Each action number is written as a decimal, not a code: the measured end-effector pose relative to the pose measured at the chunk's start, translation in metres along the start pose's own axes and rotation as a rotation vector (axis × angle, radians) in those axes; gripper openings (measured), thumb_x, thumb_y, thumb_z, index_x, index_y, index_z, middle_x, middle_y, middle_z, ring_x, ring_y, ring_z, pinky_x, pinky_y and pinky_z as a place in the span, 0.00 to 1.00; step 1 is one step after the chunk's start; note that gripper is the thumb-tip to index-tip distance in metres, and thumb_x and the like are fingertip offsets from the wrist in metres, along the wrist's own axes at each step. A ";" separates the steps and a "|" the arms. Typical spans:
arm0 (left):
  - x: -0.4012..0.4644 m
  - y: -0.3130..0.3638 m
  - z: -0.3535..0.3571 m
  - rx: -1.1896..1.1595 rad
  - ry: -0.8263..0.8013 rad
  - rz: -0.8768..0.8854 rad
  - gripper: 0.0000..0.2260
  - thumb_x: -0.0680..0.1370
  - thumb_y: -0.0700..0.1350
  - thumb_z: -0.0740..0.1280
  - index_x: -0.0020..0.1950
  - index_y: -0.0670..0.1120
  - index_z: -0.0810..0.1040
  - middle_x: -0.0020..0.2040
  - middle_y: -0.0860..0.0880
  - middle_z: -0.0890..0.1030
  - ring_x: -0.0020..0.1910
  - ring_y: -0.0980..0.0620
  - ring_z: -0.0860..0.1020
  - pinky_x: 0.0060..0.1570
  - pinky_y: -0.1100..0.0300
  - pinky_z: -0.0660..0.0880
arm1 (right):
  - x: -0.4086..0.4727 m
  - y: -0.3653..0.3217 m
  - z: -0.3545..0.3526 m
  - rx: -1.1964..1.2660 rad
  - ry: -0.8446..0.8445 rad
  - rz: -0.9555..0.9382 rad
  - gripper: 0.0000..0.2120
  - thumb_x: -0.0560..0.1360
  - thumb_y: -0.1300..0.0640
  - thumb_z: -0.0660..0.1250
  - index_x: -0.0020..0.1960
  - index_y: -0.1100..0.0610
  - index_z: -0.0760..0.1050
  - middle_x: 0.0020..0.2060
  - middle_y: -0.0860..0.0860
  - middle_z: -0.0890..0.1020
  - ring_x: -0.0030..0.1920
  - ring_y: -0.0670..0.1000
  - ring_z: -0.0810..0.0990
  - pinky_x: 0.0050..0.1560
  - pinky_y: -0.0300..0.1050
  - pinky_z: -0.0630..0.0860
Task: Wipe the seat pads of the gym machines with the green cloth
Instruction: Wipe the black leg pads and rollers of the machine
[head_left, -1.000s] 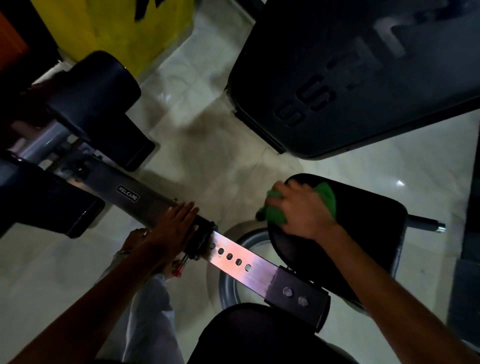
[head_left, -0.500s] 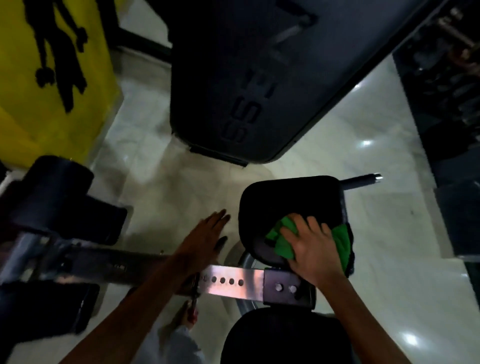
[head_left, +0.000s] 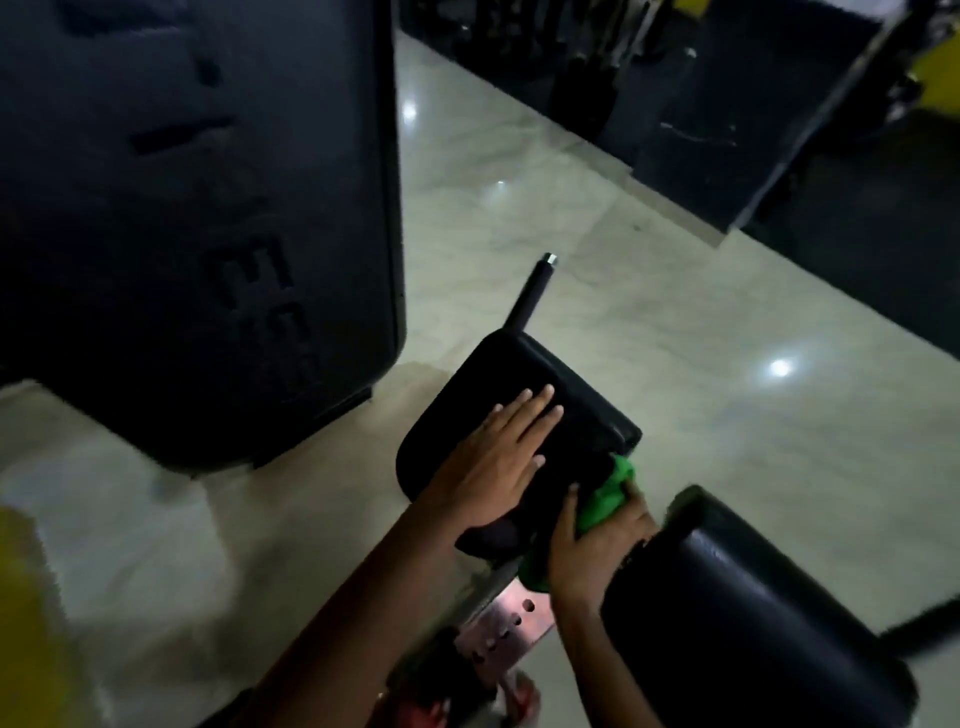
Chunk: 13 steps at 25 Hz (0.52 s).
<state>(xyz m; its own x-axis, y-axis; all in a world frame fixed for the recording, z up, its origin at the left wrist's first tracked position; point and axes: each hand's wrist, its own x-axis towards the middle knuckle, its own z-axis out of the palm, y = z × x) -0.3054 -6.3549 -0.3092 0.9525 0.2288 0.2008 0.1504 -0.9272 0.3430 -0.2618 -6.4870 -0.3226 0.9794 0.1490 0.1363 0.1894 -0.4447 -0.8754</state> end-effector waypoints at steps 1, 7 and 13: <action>0.007 -0.002 0.000 0.022 -0.034 0.061 0.25 0.79 0.50 0.50 0.76 0.44 0.61 0.77 0.45 0.57 0.75 0.44 0.59 0.70 0.48 0.58 | -0.005 -0.001 0.003 0.025 0.010 0.026 0.30 0.70 0.46 0.61 0.62 0.68 0.67 0.56 0.66 0.70 0.58 0.54 0.66 0.61 0.34 0.57; 0.061 -0.022 0.011 0.258 -0.060 0.347 0.26 0.80 0.53 0.49 0.75 0.42 0.62 0.75 0.43 0.63 0.73 0.42 0.62 0.70 0.44 0.60 | 0.051 -0.006 0.004 0.052 0.264 0.103 0.16 0.74 0.61 0.66 0.60 0.65 0.71 0.53 0.61 0.72 0.53 0.55 0.70 0.53 0.30 0.60; 0.070 -0.041 0.037 0.211 0.121 0.475 0.25 0.82 0.53 0.46 0.75 0.42 0.63 0.74 0.43 0.66 0.74 0.44 0.61 0.74 0.47 0.52 | -0.065 0.044 0.038 0.076 0.086 0.148 0.20 0.71 0.47 0.60 0.60 0.55 0.68 0.53 0.52 0.70 0.53 0.47 0.69 0.60 0.51 0.70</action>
<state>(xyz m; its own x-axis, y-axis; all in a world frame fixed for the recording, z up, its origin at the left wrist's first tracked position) -0.2352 -6.3118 -0.3429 0.8930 -0.2100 0.3980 -0.2284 -0.9736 -0.0012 -0.3201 -6.4827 -0.3880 0.9992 0.0095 0.0394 0.0400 -0.3876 -0.9209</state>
